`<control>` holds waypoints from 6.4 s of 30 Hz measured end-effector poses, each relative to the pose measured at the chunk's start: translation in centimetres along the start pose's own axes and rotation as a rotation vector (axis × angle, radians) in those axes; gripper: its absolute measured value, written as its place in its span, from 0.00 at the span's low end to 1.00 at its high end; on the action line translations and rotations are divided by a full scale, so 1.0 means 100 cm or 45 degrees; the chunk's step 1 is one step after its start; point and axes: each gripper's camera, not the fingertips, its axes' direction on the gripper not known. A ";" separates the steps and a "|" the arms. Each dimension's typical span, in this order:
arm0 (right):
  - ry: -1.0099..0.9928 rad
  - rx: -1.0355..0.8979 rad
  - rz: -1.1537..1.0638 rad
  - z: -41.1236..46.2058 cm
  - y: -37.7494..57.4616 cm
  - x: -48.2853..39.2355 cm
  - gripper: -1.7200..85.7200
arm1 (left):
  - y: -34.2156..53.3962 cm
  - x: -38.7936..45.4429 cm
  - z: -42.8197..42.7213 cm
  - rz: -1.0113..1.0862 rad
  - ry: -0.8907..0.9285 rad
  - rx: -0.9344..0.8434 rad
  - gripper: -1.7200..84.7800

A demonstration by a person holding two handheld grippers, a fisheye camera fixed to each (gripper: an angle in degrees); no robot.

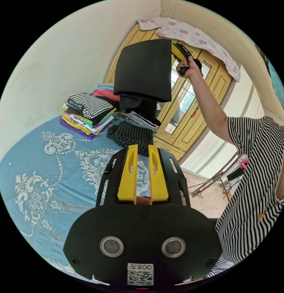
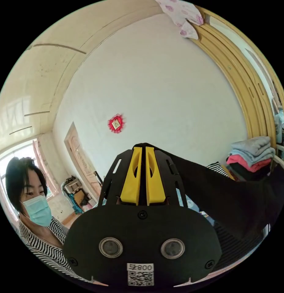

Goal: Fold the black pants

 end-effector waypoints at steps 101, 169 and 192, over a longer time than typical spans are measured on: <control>0.070 -1.759 -0.455 0.660 0.481 -0.139 0.14 | -0.314 0.103 -0.308 -1.355 -0.387 -0.218 0.14; 0.471 -1.022 0.567 0.485 0.092 0.284 0.03 | -0.490 0.047 -0.364 -0.635 -0.114 0.247 0.04; 0.495 -0.857 0.931 0.297 0.109 0.321 0.04 | -0.511 -0.016 -0.342 -1.034 -0.546 -0.164 0.14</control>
